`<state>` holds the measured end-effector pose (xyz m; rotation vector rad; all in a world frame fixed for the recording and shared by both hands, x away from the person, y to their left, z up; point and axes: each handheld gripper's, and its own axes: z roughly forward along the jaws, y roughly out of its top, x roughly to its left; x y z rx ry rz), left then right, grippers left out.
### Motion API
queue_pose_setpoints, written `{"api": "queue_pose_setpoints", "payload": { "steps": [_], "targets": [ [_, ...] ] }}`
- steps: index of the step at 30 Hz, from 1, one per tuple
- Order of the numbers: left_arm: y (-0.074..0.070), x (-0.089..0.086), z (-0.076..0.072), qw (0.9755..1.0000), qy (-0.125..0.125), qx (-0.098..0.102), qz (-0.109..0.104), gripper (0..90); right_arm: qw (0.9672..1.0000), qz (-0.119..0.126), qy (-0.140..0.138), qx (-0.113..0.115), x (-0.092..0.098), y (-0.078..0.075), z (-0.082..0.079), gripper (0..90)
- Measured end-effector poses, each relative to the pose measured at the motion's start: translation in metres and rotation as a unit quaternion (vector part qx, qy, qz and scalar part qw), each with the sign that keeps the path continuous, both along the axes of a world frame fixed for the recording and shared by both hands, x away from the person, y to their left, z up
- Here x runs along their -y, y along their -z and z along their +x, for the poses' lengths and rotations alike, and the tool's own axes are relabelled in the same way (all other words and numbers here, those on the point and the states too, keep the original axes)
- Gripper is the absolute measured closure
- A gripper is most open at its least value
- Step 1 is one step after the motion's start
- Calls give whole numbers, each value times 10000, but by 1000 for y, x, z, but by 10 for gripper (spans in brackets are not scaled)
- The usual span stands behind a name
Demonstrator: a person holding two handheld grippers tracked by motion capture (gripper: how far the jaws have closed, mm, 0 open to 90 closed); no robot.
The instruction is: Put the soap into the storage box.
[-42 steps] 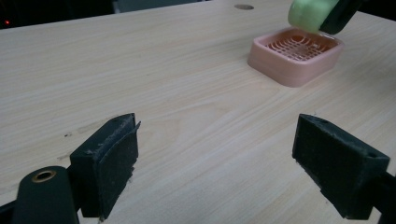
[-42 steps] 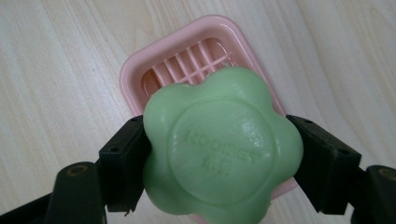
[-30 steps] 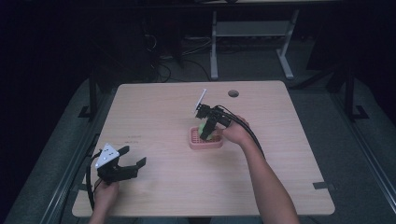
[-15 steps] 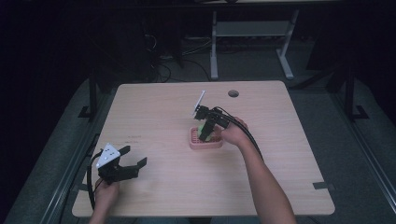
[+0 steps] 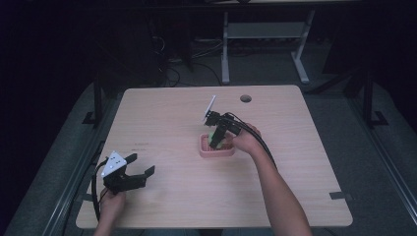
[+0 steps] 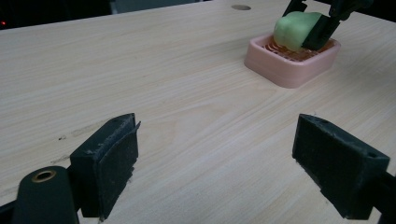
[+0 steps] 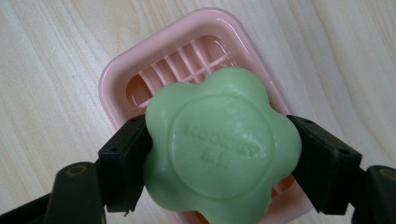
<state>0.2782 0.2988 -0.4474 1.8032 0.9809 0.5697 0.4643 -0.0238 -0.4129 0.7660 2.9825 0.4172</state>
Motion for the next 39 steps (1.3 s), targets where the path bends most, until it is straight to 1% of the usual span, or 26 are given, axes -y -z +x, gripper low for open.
{"api": "queue_pose_setpoints", "payload": {
  "steps": [3, 12, 17, 20, 24, 25, 26, 29, 34, 37, 39],
  "targets": [
    [0, 0, 0, 10000, -1, -5, -4, 141, 10000, -60, -8, -5, -2, 1, 0, 258],
    [0, 0, 0, 10000, -8, 9, -46, 140, 10000, -95, -4, 0, -2, 3, 1, 257],
    [-1, 0, 0, 10000, 9, 15, -21, 140, 9999, -69, 94, -27, -1, 3, 0, 257],
    [0, 0, 1, 10000, 7, 8, -13, 141, 9999, -117, 73, 42, 0, 3, 0, 257],
    [0, 0, 1, 10000, 10, 5, -8, 141, 9999, -40, 90, 60, 3, 1, 0, 256],
    [0, 0, 1, 10000, 16, 5, -3, 141, 9999, 13, 119, 25, 3, 0, -1, 257],
    [0, 1, 1, 10000, 6, 9, -31, 141, 9999, 39, 111, 54, 4, -2, -1, 259],
    [0, 1, 1, 10000, 23, 8, -3, 140, 9999, 71, 135, 13, 6, -3, -1, 258],
    [0, 1, 1, 10000, 12, 2, -24, 140, 9998, 93, 171, -21, 11, -4, -1, 240],
    [0, 2, 1, 10000, 24, -9, -2, 141, 9996, 175, 221, -54, 15, -7, -1, 235],
    [0, 2, 1, 10000, 19, -9, 0, 140, 9995, 218, 243, -25, 18, -9, -2, 234]
  ]
}}
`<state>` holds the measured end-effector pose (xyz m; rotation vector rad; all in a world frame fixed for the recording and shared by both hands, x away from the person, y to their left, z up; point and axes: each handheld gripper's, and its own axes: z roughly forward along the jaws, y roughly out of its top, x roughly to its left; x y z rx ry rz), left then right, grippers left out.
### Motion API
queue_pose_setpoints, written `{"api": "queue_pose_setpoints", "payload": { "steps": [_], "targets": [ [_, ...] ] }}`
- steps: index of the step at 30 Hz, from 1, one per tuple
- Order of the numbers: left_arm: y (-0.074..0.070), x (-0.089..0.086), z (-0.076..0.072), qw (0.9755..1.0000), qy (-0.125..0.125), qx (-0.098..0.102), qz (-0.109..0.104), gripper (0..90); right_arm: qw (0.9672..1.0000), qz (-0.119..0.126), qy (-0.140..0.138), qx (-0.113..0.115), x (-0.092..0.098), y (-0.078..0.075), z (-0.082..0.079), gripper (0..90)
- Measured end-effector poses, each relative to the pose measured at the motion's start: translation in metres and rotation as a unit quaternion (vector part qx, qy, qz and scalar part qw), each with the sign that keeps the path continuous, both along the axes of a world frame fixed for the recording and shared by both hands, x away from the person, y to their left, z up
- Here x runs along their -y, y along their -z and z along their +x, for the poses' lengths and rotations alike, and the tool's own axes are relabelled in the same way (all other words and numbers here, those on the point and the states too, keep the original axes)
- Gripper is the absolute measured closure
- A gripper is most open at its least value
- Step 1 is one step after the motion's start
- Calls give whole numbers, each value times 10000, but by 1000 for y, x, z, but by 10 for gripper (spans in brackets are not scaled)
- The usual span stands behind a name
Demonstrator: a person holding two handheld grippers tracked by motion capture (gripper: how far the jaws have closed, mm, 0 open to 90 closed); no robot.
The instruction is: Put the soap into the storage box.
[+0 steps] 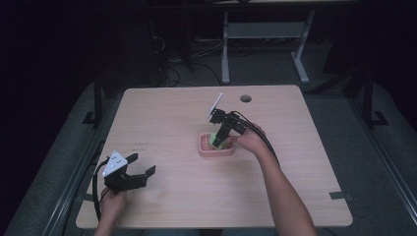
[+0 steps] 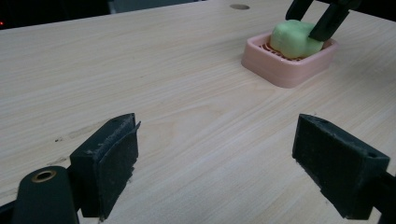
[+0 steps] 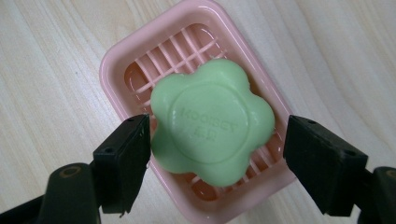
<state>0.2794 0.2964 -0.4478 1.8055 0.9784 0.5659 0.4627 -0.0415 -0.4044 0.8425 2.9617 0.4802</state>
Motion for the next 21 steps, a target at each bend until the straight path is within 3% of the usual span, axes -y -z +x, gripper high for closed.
{"api": "queue_pose_setpoints", "payload": {
  "steps": [10, 13, 18, 21],
  "targets": [
    [0, 0, 0, 10000, 14, -2, 56, 141, 9997, 173, 119, 80, 18, -8, -7, 234],
    [0, 0, 0, 10000, 7, -4, 46, 141, 9997, 195, 126, -28, 24, -10, -8, 241],
    [1, 0, 0, 10000, 1, -31, 74, 140, 9993, 317, 87, 168, 29, -18, -13, 240],
    [1, 0, 0, 10000, 11, -16, 69, 141, 9991, 360, 123, 159, 34, -21, -14, 240]
  ]
}}
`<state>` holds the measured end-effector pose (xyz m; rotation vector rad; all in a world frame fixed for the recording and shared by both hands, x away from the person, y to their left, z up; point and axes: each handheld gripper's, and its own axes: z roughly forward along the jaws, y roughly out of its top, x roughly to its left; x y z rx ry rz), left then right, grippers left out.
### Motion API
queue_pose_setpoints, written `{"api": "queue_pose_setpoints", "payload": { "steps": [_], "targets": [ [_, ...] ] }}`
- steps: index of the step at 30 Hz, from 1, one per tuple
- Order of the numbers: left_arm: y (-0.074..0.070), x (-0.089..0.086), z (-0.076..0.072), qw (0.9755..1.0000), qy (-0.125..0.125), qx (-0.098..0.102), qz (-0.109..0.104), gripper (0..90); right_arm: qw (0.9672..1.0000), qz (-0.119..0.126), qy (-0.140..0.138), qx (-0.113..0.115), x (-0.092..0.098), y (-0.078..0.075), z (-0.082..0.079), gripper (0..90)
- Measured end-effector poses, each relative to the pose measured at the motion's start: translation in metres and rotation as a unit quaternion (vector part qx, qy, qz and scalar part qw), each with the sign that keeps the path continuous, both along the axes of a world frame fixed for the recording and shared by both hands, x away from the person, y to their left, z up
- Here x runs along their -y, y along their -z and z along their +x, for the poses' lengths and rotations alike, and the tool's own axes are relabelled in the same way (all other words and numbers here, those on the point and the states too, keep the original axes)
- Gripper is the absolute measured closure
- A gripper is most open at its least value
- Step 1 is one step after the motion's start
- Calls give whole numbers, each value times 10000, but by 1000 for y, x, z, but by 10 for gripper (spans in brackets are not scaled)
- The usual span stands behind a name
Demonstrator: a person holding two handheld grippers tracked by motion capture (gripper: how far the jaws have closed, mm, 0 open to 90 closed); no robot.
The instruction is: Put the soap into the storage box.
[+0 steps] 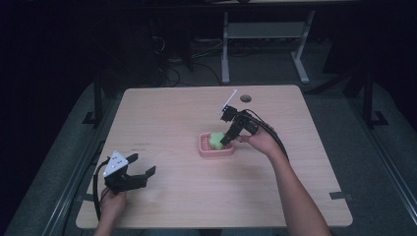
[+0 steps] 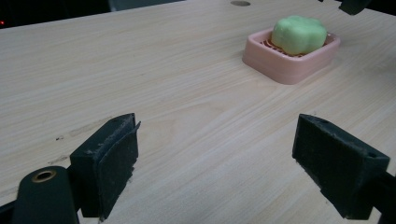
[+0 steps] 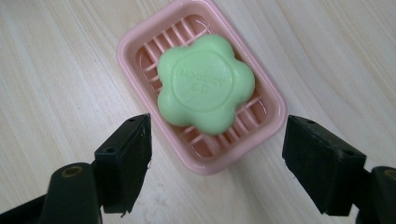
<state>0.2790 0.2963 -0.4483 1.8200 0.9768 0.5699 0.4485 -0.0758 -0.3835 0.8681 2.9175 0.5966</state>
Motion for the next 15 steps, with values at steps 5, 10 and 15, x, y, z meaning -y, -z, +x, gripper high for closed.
{"api": "queue_pose_setpoints", "payload": {
  "steps": [5, 10, 15],
  "targets": [
    [0, 0, 0, 10000, -3, -11, 14, 141, 10000, -31, 54, 24, 9, -3, -3, 240],
    [0, -1, 0, 10000, -21, -7, 10, 141, 9998, 18, 164, 108, 24, -8, -6, 240],
    [0, 0, 0, 10000, -6, -20, 13, 141, 9997, 47, 239, 99, 35, -6, -8, 240]
  ]
}}
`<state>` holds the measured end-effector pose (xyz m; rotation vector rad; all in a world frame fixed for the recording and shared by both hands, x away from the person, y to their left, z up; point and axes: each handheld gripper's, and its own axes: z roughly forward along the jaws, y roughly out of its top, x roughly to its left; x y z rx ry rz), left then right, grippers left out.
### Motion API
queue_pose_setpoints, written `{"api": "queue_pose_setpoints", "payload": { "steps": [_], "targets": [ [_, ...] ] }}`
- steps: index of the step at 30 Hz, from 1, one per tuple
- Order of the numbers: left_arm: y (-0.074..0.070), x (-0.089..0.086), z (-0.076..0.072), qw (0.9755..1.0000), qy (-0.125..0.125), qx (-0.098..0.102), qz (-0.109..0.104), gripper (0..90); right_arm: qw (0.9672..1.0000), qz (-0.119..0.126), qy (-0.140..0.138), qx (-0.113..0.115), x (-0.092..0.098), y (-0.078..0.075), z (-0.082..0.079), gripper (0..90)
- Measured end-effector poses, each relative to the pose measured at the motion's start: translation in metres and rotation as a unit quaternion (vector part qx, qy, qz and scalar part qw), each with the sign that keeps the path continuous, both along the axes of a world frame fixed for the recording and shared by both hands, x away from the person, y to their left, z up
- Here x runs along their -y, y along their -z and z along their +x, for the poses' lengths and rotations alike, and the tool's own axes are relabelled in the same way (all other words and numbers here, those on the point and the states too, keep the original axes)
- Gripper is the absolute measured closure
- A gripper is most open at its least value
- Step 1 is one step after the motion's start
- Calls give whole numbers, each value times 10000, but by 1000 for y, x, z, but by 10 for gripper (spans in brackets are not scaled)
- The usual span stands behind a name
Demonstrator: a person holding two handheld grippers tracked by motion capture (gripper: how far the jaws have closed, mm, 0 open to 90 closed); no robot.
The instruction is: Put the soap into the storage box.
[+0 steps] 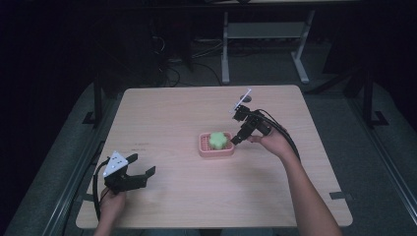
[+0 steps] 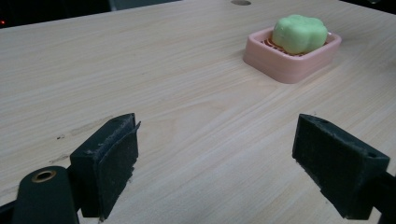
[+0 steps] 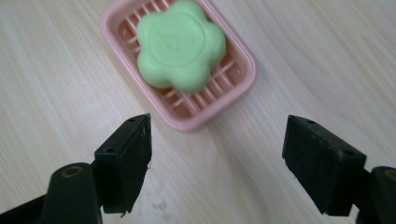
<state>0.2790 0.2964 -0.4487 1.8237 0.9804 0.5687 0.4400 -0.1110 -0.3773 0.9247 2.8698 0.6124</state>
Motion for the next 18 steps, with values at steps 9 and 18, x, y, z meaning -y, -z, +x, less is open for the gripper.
{"api": "queue_pose_setpoints", "payload": {
  "steps": [9, 18],
  "targets": [
    [0, 0, 0, 10000, -8, -22, 12, 140, 9998, -23, 139, -108, 17, 4, -4, 221],
    [1, 1, 0, 10000, 23, 4, 27, 141, 9997, 41, 222, -46, 32, 5, -11, 223]
  ]
}}
